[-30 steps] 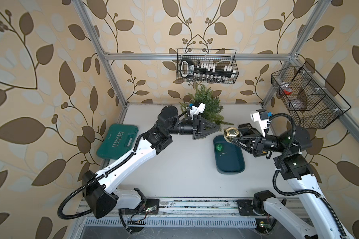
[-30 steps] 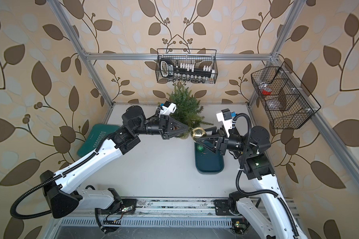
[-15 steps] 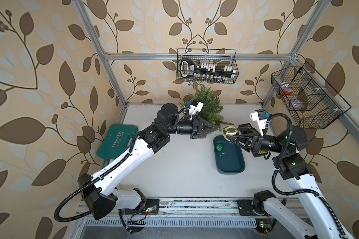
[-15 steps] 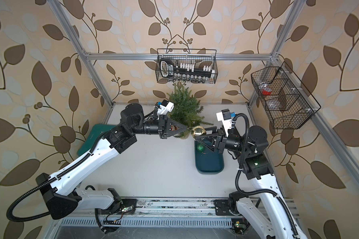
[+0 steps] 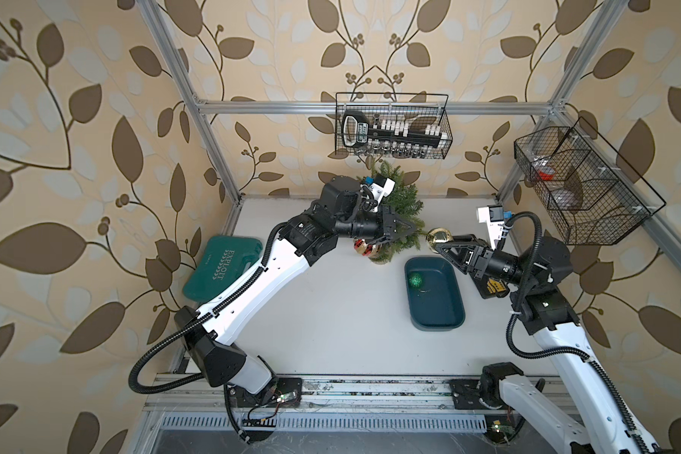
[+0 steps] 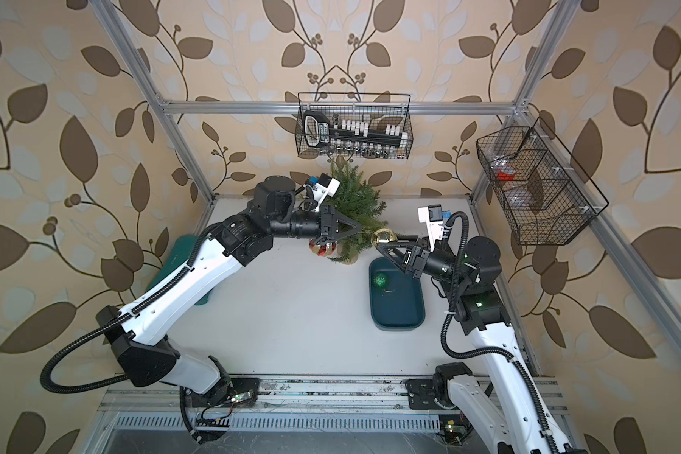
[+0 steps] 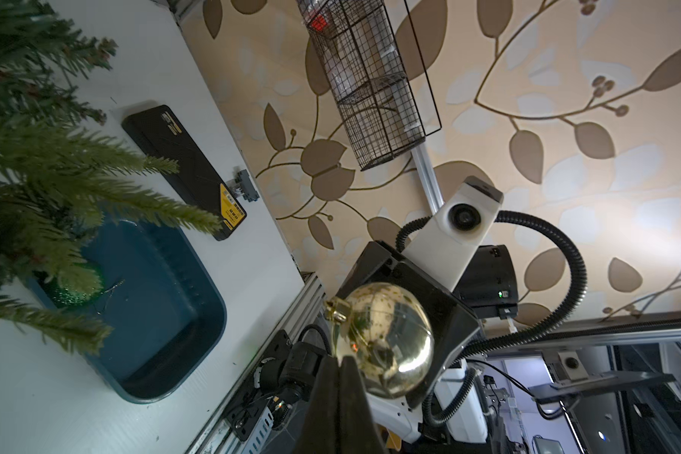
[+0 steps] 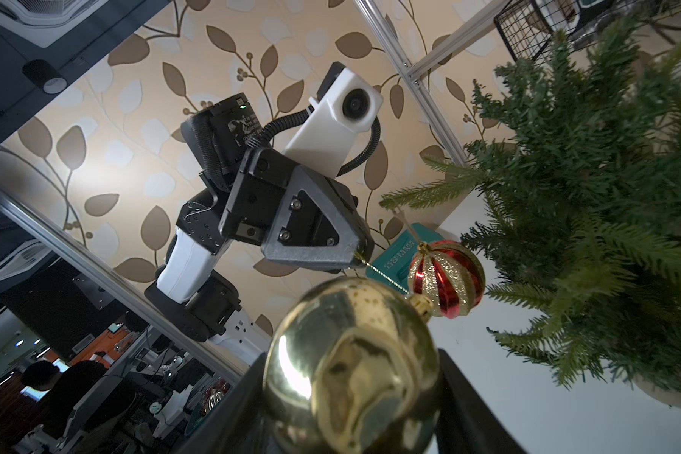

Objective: Decorate the small christmas tree with ornaments
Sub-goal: Hang an ornament on the christmas tree.

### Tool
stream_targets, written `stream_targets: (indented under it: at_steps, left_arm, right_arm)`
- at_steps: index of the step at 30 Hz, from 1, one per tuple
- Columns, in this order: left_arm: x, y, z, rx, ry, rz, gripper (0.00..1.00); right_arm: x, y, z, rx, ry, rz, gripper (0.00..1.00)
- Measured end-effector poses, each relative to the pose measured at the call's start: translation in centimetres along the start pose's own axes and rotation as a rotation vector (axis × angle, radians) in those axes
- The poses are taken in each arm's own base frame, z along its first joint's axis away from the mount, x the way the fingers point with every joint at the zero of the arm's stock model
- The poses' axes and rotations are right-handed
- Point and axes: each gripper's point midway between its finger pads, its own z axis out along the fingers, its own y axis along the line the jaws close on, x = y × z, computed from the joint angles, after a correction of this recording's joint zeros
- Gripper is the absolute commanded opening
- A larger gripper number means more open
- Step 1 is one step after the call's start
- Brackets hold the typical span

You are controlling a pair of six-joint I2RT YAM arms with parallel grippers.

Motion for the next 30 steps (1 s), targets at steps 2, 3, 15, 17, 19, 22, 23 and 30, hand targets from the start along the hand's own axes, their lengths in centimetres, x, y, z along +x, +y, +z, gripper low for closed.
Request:
stream_targets:
  at_steps: [2,3,15,17,19,22,23,30]
  left_arm:
    - [-0.6,0.6,0.6,-0.027,-0.002,0.011,0.00]
    - [-0.7,0.8,0.8,-0.036,-0.002,0.015,0.00]
    - [-3.1,2.0,2.3,-0.131,-0.022,0.062,0.00]
    - [-3.3,2.4,2.7,-0.147,-0.020,0.061,0.00]
    - [-3.4,3.0,3.1,-0.165,-0.017,0.056,0.00]
    - [-3.1,4.1,3.7,-0.190,-0.001,0.041,0.00]
    - [-3.1,4.5,3.9,-0.201,0.002,0.036,0.00]
    - [-3.4,4.8,4.6,-0.229,-0.004,0.045,0.00]
  right_arm:
    - [-0.1,-0.9,0.1,0.019,-0.014,0.016,0.58]
    - [-0.1,-1.3,0.1,0.028,-0.020,0.022,0.58]
    - [-0.8,-3.4,0.3,0.071,-0.076,0.030,0.57]
    - [-0.8,-3.9,0.3,0.081,-0.079,0.037,0.57]
    - [-0.7,-4.4,0.2,0.093,-0.084,0.044,0.58]
    - [-0.6,-5.1,0.1,0.109,-0.090,0.052,0.57]
    - [-0.6,-5.4,0.0,0.114,-0.091,0.057,0.57]
    - [-0.7,-6.4,-0.1,0.131,-0.104,0.066,0.58]
